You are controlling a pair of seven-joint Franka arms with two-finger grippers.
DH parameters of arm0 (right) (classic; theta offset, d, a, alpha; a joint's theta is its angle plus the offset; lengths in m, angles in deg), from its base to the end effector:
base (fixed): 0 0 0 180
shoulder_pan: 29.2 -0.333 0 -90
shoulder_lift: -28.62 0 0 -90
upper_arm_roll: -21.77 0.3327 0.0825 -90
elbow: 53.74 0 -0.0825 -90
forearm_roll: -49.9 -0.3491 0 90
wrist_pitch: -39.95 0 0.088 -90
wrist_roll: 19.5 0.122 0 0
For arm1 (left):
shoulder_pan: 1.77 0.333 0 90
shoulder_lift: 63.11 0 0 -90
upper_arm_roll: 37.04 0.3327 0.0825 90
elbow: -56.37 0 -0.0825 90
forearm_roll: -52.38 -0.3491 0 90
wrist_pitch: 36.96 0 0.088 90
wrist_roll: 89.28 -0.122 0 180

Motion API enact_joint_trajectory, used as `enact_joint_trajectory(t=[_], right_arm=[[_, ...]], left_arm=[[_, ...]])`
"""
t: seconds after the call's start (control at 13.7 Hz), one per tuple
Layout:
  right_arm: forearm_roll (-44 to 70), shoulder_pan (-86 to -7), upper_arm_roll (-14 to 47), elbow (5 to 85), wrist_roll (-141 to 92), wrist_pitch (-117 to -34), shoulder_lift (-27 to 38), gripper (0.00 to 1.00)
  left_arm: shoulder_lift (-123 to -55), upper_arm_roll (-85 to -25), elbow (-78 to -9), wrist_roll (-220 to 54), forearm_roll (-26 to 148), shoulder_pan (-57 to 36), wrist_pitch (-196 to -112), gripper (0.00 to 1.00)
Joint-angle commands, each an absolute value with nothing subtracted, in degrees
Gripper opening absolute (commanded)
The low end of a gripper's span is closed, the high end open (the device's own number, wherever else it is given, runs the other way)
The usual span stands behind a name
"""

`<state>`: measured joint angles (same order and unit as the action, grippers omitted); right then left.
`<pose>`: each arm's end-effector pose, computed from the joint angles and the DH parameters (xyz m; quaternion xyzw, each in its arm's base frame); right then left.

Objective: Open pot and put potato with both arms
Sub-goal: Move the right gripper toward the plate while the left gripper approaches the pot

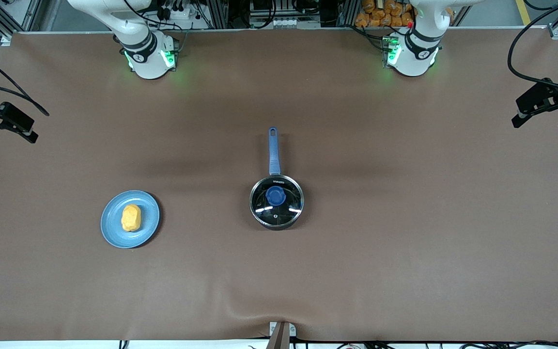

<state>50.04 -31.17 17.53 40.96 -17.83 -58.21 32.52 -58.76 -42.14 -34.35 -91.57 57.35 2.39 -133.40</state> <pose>0.5124 -0.0220 0.6383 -0.9974 0.0343 -0.0641 0.0010 0.5080 -0.0201 0.6709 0.9950 -0.0272 0.0880 0.0389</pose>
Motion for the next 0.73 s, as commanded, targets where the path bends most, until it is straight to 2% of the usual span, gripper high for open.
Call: enact_joint_trajectory(t=[0.0, 0.66], right_arm=[[50.2, -30.3, 18.2, 41.0, -18.4, -58.0, 32.8, 1.00], [50.0, -30.8, 18.3, 43.2, -18.2, -60.0, 31.4, 1.00]], left_arm=[[-57.6, -42.6, -36.0, -90.9, 55.7, 2.5, -133.3, 1.00], [-61.5, -42.3, -36.0, -90.6, 55.6, 2.4, -133.9, 1.00]])
